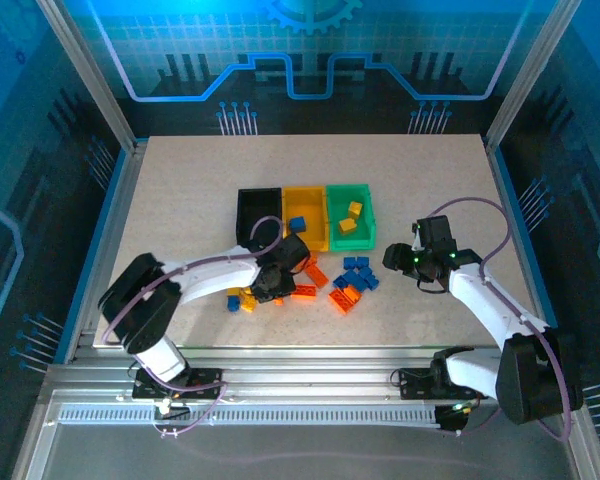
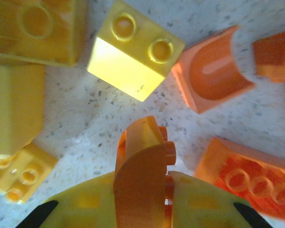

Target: Sort the legos into containers by color

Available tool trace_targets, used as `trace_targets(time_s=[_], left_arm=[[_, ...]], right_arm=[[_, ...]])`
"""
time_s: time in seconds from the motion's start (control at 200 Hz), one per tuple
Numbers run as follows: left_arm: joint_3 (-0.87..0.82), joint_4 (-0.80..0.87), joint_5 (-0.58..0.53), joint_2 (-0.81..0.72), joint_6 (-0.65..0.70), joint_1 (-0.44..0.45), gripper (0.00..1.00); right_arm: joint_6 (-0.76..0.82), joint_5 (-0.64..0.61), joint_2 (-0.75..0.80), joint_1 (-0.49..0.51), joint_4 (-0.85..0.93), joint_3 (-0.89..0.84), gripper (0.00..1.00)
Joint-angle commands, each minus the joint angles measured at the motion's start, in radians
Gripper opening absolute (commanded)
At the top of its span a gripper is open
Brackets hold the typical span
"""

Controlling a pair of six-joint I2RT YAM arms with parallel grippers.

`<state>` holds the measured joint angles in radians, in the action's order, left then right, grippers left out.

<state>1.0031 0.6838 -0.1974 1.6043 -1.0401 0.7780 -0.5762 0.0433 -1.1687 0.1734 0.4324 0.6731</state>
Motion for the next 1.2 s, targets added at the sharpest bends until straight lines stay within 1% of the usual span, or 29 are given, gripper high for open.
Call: trace_targets(time_s=[0.0,0.085,0.165,0.245,0.29,0.34,0.43,0.52,0.635,0.715,0.75,0.881,0.946,1.076,1.196], left_arm=[[0.017,0.074,-0.034,-0.155,0.044,-0.041,0.2],[0.064,0.094,-0.042,-0.2,0.105,-0.119,0.21],[0.128,0.089,-0.053,-0.187,0.169,-0.187,0.23],[0.196,0.055,-0.046,-0.127,0.22,-0.246,0.23],[0.235,0.03,-0.036,-0.069,0.246,-0.272,0.24],[0.288,0.02,-0.029,-0.002,0.268,-0.301,0.23],[0.377,0.009,-0.06,0.092,0.302,-0.325,0.22],[0.448,-0.003,-0.088,0.166,0.321,-0.339,0.23],[0.524,0.014,-0.108,0.262,0.322,-0.365,0.23],[0.554,0.018,-0.115,0.302,0.316,-0.38,0.24],[0.561,0.016,-0.111,0.312,0.316,-0.383,0.28],[0.58,0.001,-0.088,0.327,0.315,-0.385,0.55],[0.589,-0.01,-0.061,0.32,0.315,-0.384,0.66],[0.599,-0.034,-0.002,0.26,0.315,-0.373,0.83],[0.575,-0.071,0.051,0.147,0.316,-0.345,0.98]], right_arm=[[0.0,0.024,-0.003,-0.016,-0.016,-0.006,0.63],[0.001,0.03,-0.011,-0.015,-0.02,-0.008,0.63],[0.003,0.03,-0.017,-0.015,-0.02,-0.009,0.63],[0.003,0.03,-0.024,-0.014,-0.019,-0.009,0.63],[0.001,0.029,-0.025,-0.013,-0.018,-0.007,0.63],[0.001,0.026,-0.028,-0.012,-0.014,-0.004,0.63],[0.003,0.018,-0.031,-0.011,-0.007,-0.002,0.63],[0.001,0.017,-0.039,-0.008,-0.002,-0.003,0.63],[-0.002,0.018,-0.028,-0.006,0.006,-0.011,0.63],[0.003,0.012,-0.012,-0.005,0.017,-0.011,0.63],[0.007,0.01,-0.006,-0.005,0.025,-0.009,0.63],[0.018,0.008,0.004,-0.006,0.048,-0.003,0.63],[0.019,0.008,0.007,-0.006,0.053,-0.003,0.63],[0.022,0.017,0.009,-0.005,0.067,0.006,0.63],[0.031,0.035,0.015,0.01,0.081,0.01,0.63]])
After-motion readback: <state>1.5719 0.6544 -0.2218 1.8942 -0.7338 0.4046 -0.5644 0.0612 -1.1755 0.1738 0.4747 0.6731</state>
